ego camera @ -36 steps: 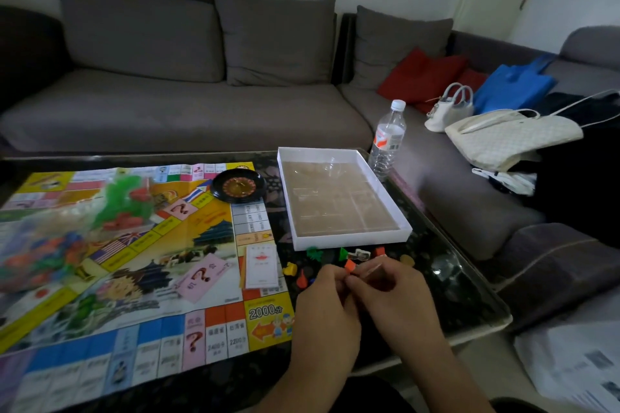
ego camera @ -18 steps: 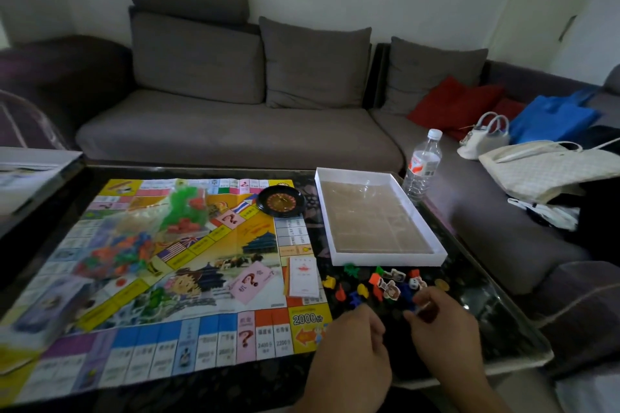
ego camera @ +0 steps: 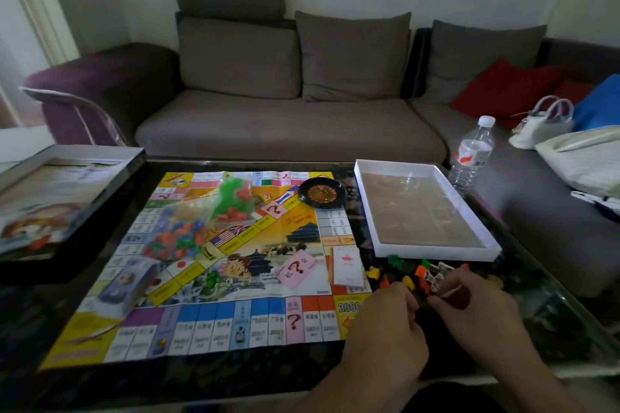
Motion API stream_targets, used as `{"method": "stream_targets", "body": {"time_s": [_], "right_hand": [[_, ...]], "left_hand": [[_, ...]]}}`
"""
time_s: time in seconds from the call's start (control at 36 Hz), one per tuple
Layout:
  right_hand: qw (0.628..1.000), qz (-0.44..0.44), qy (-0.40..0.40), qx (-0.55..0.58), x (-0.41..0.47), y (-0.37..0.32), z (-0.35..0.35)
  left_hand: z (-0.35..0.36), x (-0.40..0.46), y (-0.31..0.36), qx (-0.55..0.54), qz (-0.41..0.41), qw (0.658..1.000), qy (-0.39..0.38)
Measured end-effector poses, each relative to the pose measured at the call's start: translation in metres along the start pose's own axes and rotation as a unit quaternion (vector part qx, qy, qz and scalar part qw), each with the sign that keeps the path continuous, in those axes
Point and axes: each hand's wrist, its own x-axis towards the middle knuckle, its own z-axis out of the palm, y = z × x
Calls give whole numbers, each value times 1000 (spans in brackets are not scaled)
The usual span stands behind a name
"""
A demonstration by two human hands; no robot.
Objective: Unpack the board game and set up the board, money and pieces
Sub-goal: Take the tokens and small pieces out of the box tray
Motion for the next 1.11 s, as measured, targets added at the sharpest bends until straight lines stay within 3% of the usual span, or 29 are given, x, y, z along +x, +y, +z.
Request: {"method": "stream_targets", "body": {"time_s": [0.17,0.39,0.47,0.53,0.64,0.72,1.11], "right_hand": [[997,-21,-38,59,3,0,0],[958,17,-127,257,10,21,-26],[968,83,-64,228,28,55,-30],[985,98,-10,140,42,75,-26],[997,78,15,-26,58,82,-14],[993,77,19,-83,65,79,-2],[993,94,65,25,52,83,-24]], "left_hand": [[3,20,-1,53,57,997,13],[26,46,9,49,68,996,10],[36,55,5,34,57,998,9],[43,58,0,8,42,999,-4],[51,59,-4,-20,34,999,-17],[55,59,-3,-6,51,999,-17],[60,62,-4,-29,73,997,-2]]}}
